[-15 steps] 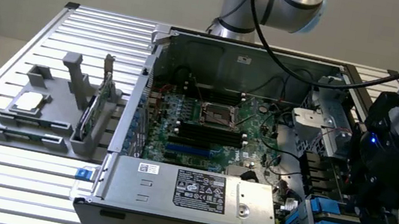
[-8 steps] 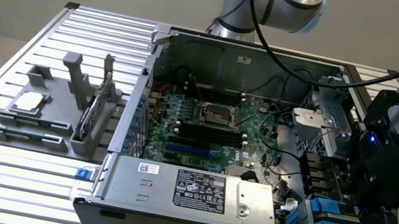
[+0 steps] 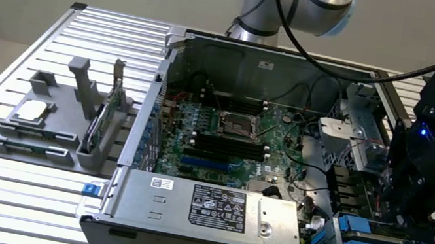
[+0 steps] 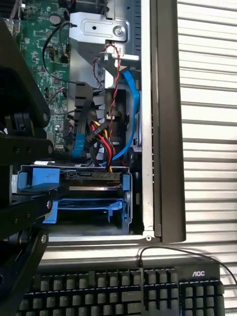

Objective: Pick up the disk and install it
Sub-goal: 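Insert the second disk wire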

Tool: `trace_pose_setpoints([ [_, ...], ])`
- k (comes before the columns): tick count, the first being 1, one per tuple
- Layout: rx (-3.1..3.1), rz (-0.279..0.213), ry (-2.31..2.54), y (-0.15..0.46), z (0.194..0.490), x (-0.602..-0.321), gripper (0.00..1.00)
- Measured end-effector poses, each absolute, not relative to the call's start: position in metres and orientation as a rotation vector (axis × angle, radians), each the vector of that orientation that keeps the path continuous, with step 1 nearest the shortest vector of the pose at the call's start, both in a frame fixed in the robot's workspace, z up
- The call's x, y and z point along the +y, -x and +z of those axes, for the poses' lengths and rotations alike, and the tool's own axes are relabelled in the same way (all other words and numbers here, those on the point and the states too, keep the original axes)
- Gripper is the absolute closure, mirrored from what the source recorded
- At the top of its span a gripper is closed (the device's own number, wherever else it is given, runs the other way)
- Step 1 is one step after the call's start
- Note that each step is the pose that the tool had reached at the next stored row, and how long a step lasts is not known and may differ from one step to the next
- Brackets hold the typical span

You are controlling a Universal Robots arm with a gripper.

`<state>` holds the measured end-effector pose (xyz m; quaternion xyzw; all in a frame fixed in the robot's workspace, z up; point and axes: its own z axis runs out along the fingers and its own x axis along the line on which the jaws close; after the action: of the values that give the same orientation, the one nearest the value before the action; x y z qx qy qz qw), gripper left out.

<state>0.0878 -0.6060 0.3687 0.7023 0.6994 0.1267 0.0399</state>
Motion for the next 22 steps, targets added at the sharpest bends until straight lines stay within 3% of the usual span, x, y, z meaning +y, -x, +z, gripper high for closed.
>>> trace_pose_setpoints([
  [22, 2.140, 0.388, -2.155, -0.091, 0.373, -0.592, 0.68],
])
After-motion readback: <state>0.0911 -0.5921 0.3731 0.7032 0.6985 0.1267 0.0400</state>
